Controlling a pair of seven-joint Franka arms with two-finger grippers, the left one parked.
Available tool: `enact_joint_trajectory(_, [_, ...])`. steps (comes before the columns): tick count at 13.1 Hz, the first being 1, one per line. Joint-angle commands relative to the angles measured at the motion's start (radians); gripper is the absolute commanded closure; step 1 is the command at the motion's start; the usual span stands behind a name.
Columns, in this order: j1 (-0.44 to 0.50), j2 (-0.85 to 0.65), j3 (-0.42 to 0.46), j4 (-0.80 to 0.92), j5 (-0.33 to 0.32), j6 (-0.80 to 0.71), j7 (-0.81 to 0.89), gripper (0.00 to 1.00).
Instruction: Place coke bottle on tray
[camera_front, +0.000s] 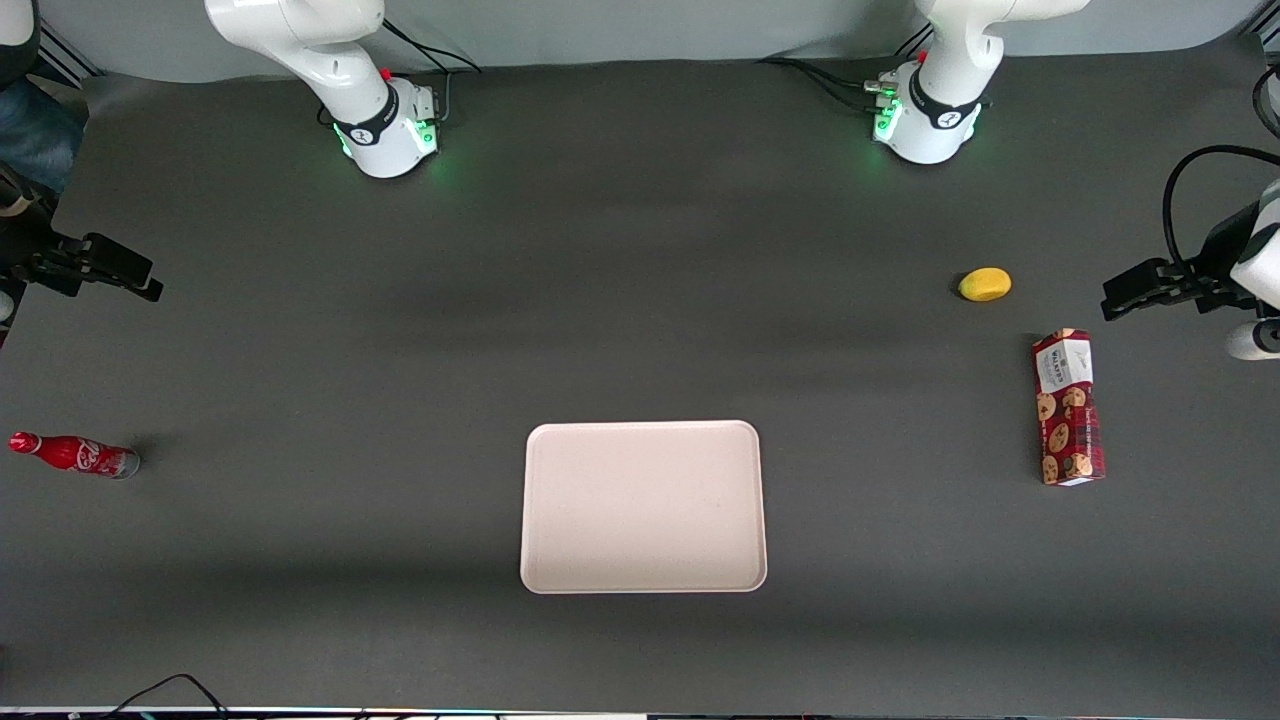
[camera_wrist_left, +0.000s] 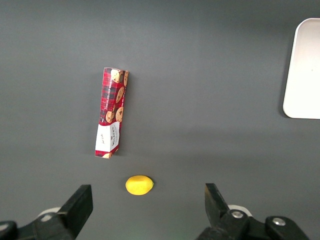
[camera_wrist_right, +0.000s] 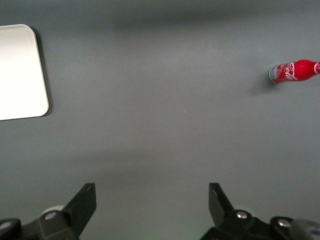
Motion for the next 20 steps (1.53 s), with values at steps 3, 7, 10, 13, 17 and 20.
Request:
enact_joint_trajectory(3, [0.002,0.018,0.001,0.039,-0.016,-0.026,-0.017,0.00])
enact_joint_trajectory(7, [0.014,0.029,0.012,0.037,-0.047,-0.026,-0.010,0.00])
enact_joint_trajectory(10, [0.012,0.027,0.012,0.037,-0.047,-0.029,-0.008,0.00])
enact_joint_trajectory(13, [-0.003,0.018,0.000,0.033,-0.049,-0.041,-0.010,0.00])
enact_joint_trajectory(17, [-0.057,0.032,-0.077,0.036,-0.133,-0.026,-0.025,0.00])
enact_joint_trajectory(20, [-0.060,0.039,-0.210,0.036,-0.139,0.037,-0.122,0.00])
